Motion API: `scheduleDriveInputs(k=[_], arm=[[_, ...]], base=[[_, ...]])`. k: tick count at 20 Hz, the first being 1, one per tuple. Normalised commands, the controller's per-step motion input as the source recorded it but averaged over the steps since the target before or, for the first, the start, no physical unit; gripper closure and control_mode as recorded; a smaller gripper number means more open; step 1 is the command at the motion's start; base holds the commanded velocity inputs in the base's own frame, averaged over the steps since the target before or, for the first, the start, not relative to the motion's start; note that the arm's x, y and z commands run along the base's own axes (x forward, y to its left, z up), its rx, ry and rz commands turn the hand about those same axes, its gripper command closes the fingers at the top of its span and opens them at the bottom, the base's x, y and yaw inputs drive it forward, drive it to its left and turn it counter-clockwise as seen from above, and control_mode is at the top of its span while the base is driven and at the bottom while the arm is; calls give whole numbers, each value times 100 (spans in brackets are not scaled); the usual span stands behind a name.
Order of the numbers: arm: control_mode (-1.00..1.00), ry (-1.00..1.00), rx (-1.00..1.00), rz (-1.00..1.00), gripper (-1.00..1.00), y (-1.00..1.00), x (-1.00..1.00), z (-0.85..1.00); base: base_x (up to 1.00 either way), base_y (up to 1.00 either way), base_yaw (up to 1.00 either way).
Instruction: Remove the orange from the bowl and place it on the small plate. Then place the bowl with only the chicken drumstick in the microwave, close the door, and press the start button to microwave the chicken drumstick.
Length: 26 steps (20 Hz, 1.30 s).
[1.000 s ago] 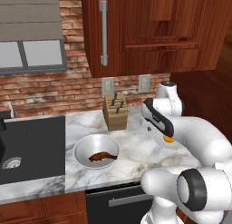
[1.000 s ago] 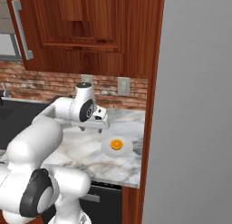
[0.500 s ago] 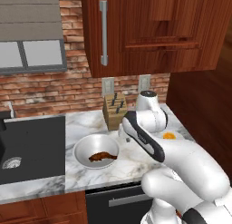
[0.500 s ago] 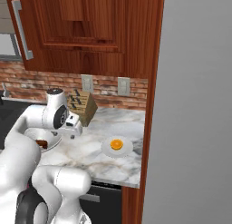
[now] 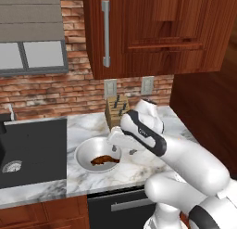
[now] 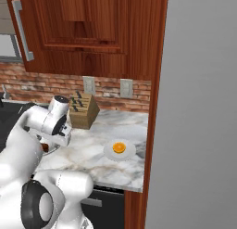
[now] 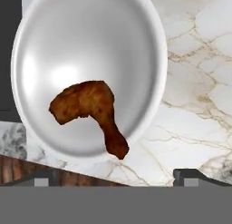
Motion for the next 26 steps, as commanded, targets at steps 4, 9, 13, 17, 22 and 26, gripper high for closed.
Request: scheduleDriveInputs(k=[4, 9, 13, 17, 22, 26], arm=[[-100, 6, 9, 0, -100, 8, 20, -27], [-100, 0, 1, 0, -100, 0, 28, -43], [-100, 0, 0, 0, -100, 0, 14, -14], [-100, -2, 0, 0, -100, 0, 13, -5], [-100, -3, 0, 0, -100, 2, 10, -6], [-100, -4, 0, 0, -100, 1, 10, -19]], base=[[0, 0, 0], [0, 0, 0], [0, 0, 0], [0, 0, 0], [0, 0, 0], [0, 0, 0]])
